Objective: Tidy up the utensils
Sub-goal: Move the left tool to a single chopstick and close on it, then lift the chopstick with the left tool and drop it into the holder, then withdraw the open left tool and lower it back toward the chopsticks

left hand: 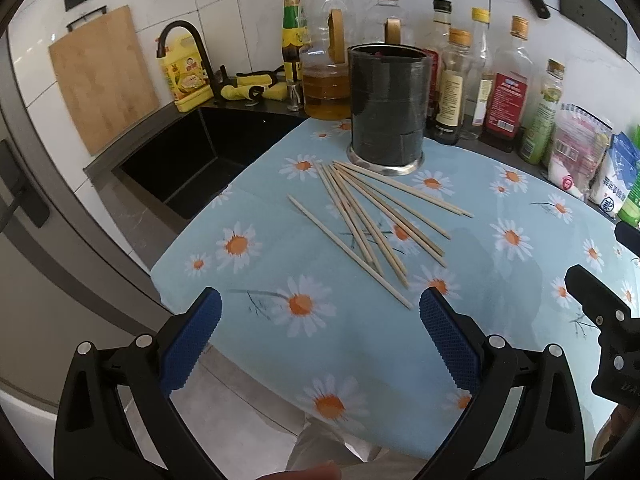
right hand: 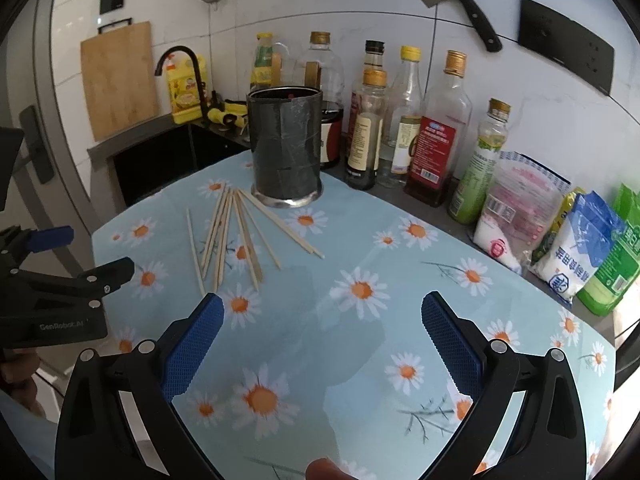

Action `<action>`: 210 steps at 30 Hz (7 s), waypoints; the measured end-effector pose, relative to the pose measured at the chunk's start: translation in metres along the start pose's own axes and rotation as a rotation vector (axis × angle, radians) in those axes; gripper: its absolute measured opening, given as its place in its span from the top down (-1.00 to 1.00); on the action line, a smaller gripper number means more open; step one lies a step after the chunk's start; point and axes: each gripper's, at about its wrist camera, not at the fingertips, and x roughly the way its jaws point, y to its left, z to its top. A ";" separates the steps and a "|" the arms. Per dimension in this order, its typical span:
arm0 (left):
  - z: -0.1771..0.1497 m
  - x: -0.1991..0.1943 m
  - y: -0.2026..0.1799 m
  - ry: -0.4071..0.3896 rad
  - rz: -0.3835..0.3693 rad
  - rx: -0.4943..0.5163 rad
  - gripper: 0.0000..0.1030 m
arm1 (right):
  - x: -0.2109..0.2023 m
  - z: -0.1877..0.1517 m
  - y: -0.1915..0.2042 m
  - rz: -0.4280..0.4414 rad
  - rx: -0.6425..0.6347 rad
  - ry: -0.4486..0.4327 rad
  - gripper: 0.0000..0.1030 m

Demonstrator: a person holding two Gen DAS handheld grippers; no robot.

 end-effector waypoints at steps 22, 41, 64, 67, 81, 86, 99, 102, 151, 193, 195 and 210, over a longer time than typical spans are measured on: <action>0.052 0.124 0.046 0.174 -0.073 -0.031 -0.89 | 0.127 0.066 0.049 0.042 -0.196 0.119 -0.81; 0.059 0.162 0.049 0.262 0.018 -0.187 -0.89 | 0.219 0.088 0.032 0.214 -0.426 0.198 0.09; 0.041 0.153 0.055 0.272 0.035 -0.236 -0.38 | 0.235 0.076 0.021 0.361 -0.319 0.252 0.85; 0.040 0.147 0.060 0.286 0.011 -0.229 0.45 | 0.233 0.075 0.021 0.390 -0.274 0.267 0.87; 0.018 0.129 0.074 0.315 -0.168 -0.275 0.91 | 0.167 0.060 0.005 0.362 -0.228 0.189 0.91; 0.014 0.104 0.069 0.251 -0.112 -0.224 0.91 | 0.138 0.061 -0.004 0.340 -0.194 0.138 0.91; 0.046 0.038 0.062 0.032 -0.104 -0.165 0.91 | 0.048 0.073 -0.032 0.301 -0.150 -0.075 0.91; 0.063 0.026 0.058 -0.022 -0.117 -0.132 0.91 | 0.034 0.083 -0.040 0.296 -0.109 -0.131 0.91; 0.272 0.103 0.057 -0.710 -1.019 -0.054 0.90 | 0.155 0.211 -0.049 0.411 0.437 -0.672 0.91; 0.226 0.113 0.072 -0.601 -0.873 0.059 0.26 | 0.143 0.175 -0.011 0.273 0.312 -0.478 0.81; 0.220 0.106 0.078 -0.609 -0.854 0.049 0.18 | 0.136 0.174 -0.009 0.266 0.300 -0.471 0.66; 0.171 0.076 0.099 -0.568 -0.609 -0.019 -0.71 | 0.091 0.155 -0.003 0.380 0.184 -0.407 -0.32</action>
